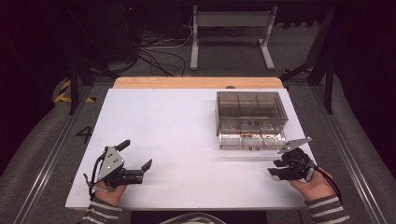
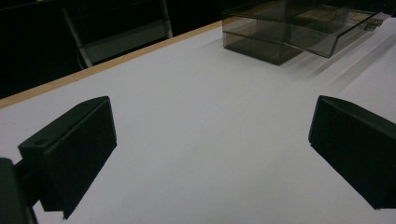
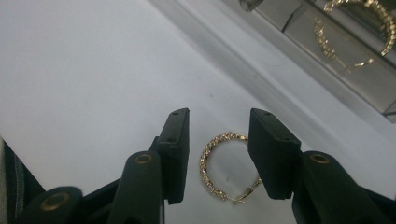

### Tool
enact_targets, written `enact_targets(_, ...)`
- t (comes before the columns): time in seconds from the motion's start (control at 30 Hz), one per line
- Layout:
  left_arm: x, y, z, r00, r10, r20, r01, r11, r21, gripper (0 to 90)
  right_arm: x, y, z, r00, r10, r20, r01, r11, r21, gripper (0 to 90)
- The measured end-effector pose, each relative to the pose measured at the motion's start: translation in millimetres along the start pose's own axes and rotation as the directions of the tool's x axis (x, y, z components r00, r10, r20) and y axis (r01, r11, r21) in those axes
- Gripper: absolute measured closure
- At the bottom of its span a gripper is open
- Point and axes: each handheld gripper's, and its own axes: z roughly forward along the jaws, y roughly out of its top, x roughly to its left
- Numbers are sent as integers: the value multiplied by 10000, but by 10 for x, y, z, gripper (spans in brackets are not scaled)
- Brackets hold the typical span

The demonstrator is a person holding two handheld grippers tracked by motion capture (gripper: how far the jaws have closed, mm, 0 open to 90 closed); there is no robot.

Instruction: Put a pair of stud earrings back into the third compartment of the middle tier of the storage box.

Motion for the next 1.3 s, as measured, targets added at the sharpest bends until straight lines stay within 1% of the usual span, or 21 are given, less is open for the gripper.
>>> enact_targets(0.4, 1, -1, -2, 10000, -33, 2, 33, 10000, -9, 17, 28, -67, 88, 9999, -86, -95, 92, 9983, 571, 609)
enact_targets(0.73, 0, 0, -3, 10000, -4, -23, 4, 10000, -9, 17, 44, -123, 130, 9999, -112, -105, 121, 9960, 883, 644)
enact_targets(0.87, 0, 0, -1, 10000, 6, -24, -6, 10000, -2, 17, 59, -136, 155, 9997, -228, -93, 236, 9945, 1023, 696)
enact_targets(0.9, 0, 0, -1, 10000, 6, -24, -6, 10000, -2, 17, 59, -136, 155, 9997, -228, -93, 236, 9945, 1023, 696)
enact_targets(1.03, -2, 0, -1, 10000, 12, -23, -12, 10000, 6, 17, 76, -137, 182, 9989, -440, -149, 454, 9924, 1145, 753)
enact_targets(1.1, -2, 0, -1, 10000, 16, -24, -16, 10000, 3, 17, 77, -137, 186, 9988, -448, -191, 467, 9923, 1145, 758)
enact_targets(1.13, -1, 0, -2, 10000, 7, -15, -7, 10000, -2, 17, 77, -137, 187, 9988, -475, -135, 488, 9923, 1137, 780)
enact_targets(1.2, 0, 0, -2, 10000, 8, -12, -8, 10000, -9, 17, 75, -138, 187, 9988, -470, -145, 483, 9924, 1134, 790)
enact_targets(1.3, 0, 0, -3, 10000, 6, -20, -6, 10000, -13, 17, 74, -138, 189, 9987, -497, -105, 506, 9922, 1136, 831)
